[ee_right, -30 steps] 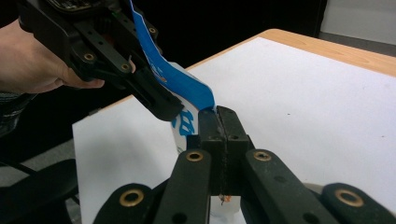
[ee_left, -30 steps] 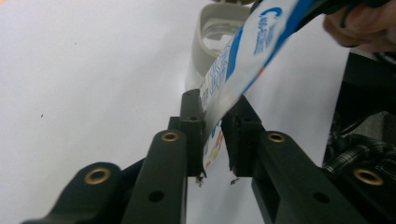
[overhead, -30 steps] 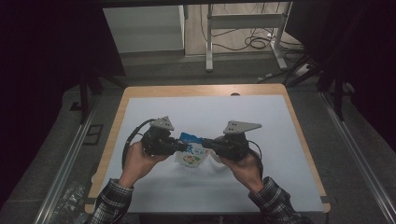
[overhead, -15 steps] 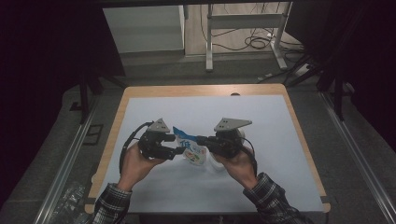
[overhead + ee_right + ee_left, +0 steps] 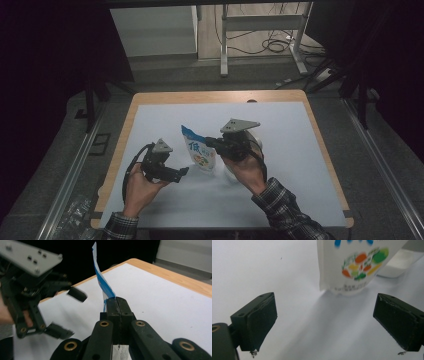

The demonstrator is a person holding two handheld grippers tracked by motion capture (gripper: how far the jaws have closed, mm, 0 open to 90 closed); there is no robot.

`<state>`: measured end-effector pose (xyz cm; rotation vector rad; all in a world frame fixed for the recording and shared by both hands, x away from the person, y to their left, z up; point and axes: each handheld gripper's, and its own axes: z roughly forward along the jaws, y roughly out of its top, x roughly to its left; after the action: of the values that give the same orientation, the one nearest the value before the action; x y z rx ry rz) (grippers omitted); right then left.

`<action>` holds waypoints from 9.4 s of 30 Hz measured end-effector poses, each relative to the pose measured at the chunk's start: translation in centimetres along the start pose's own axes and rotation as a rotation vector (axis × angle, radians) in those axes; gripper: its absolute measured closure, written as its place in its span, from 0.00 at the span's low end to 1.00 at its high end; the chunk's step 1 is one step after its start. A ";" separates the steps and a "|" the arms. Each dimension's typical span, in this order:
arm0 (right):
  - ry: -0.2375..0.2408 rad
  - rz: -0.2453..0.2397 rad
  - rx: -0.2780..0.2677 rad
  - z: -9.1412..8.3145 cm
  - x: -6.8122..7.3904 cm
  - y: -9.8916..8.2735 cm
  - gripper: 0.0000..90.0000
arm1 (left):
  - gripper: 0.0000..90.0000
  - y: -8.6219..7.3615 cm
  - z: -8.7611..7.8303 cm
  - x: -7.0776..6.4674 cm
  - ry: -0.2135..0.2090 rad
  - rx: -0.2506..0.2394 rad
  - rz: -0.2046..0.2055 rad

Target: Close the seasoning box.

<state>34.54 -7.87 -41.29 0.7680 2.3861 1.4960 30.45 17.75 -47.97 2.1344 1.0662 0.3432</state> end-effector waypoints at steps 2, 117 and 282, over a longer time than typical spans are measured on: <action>-0.024 -0.011 0.007 0.3 0.0 0.0 1.00 | 0.06 -0.8 0.3 0.1 0.002 0.001 -0.018; -0.152 0.093 0.032 -9.8 -6.6 -6.9 0.98 | 0.01 -6.2 4.3 -0.7 0.077 0.003 -0.038; -0.284 0.099 0.167 -11.2 -6.3 -14.6 0.17 | 0.01 -6.2 4.3 -0.7 0.076 0.008 -0.037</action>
<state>30.30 -24.92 -49.66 1.0725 2.3036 1.1402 28.64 17.65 -55.32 2.1208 1.1507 0.4053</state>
